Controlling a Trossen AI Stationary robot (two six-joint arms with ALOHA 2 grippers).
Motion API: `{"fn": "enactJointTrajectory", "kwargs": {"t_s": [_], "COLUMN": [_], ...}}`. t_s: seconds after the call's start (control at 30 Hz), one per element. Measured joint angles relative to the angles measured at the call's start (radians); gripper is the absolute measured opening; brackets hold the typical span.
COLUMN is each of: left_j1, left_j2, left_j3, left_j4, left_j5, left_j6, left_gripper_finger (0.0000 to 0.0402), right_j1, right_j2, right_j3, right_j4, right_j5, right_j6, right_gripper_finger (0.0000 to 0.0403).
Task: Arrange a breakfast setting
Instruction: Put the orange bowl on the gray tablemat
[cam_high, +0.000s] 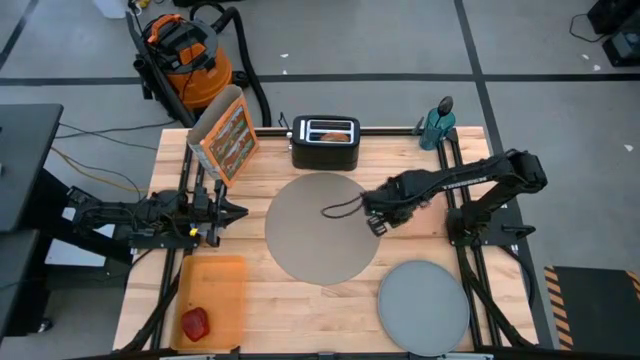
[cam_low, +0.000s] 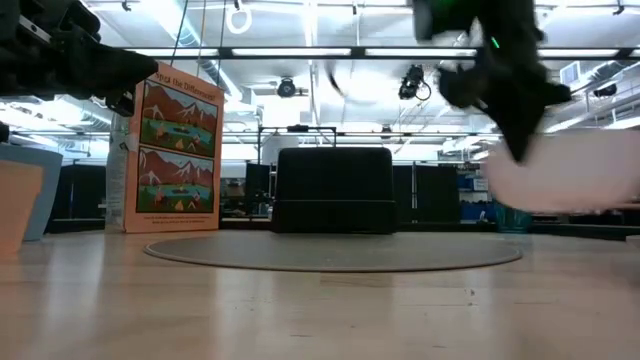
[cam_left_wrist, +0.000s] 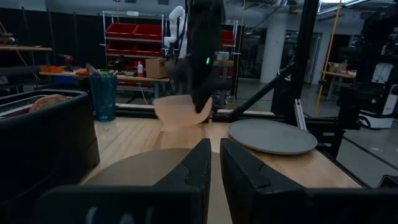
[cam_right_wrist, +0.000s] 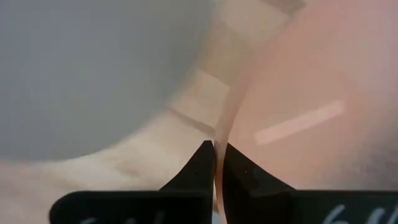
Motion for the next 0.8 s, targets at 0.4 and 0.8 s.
{"fn": "enactJointTrajectory", "kwargs": {"t_s": [0.4, 0.8], "left_j1": [0.000, 0.000], "left_j2": [0.000, 0.000], "left_j3": [0.000, 0.000], "left_j4": [0.000, 0.001], "left_j5": [0.000, 0.000], "left_j6": [0.000, 0.000], "left_gripper_finger": [0.0043, 0.0043], "right_j1": [0.124, 0.093], "right_j2": [0.174, 0.389], "right_j3": [0.254, 0.254], "right_j4": [0.198, 0.318], "right_j5": [0.055, 0.081], "right_j6": [-1.027, -1.266], "right_gripper_finger": [0.0014, 0.0019]}}
